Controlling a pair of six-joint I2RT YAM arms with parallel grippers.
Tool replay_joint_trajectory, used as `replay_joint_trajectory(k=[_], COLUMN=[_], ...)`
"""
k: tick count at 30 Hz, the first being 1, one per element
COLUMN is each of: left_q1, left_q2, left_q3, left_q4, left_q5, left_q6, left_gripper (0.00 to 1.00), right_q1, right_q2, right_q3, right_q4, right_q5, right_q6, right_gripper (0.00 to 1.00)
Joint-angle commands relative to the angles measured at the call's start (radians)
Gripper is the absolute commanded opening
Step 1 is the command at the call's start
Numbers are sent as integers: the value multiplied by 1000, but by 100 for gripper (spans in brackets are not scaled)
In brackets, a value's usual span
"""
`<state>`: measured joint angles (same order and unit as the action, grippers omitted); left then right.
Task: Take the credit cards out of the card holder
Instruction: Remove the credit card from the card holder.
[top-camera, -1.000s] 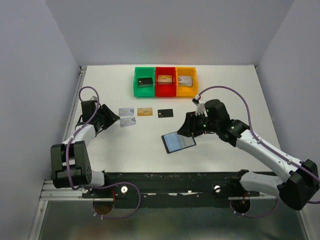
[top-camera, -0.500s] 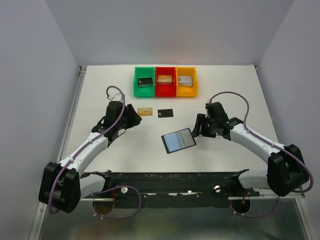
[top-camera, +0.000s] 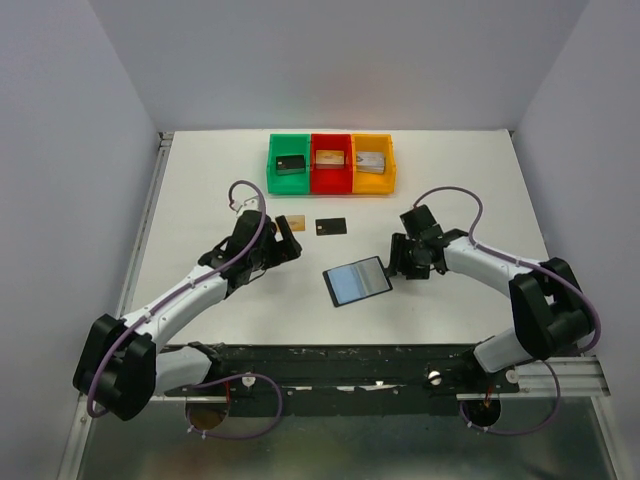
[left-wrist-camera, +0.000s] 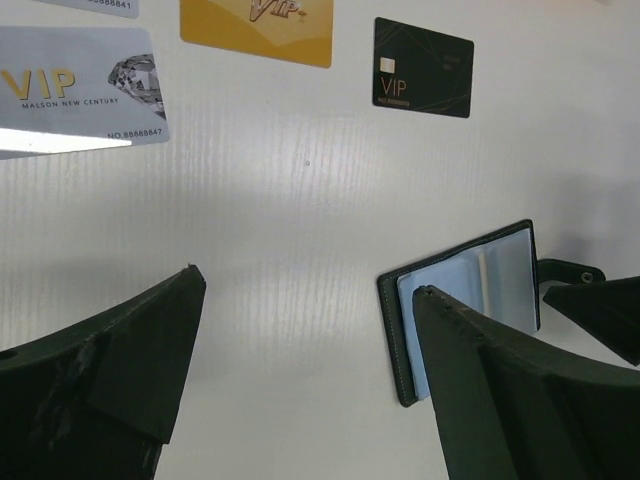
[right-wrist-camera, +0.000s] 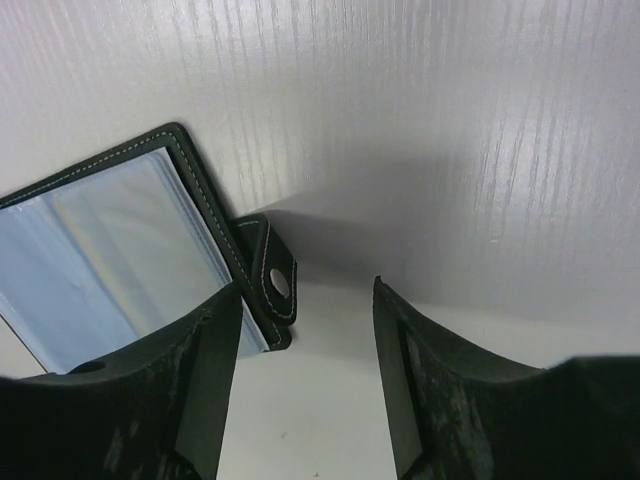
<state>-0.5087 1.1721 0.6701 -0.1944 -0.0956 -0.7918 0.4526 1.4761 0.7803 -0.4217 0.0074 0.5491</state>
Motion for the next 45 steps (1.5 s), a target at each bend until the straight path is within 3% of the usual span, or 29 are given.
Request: replay_joint_trajectory(k=[1, 5, 8, 14, 20, 30, 45], left_q1=[1, 1, 1, -5, -79, -178, -255], left_q2=[-17, -77, -94, -77, 18, 217, 486], left_q3=[4, -59, -66, -80, 9, 152, 368], left_q4=[-4, 98, 111, 217, 227, 205, 59], left_q5=[69, 145, 178, 327, 413, 453, 456], left_q6=[-1, 0, 14, 43, 106, 144, 223], left_gripper=[99, 99, 95, 88, 85, 72, 59], right_q1=[-12, -23, -28, -29, -29, -28, -28], right_q2=[58, 107, 130, 122, 26, -149, -186], right_q3=[68, 102, 112, 85, 31, -30, -35], right_q4=[-5, -8, -3, 18, 40, 61, 126], right_q5=[39, 42, 26, -1, -87, -230, -377], right_q6=[-6, -24, -37, -37, -52, -149, -172], right_gripper=[61, 56, 40, 22, 0, 0, 0])
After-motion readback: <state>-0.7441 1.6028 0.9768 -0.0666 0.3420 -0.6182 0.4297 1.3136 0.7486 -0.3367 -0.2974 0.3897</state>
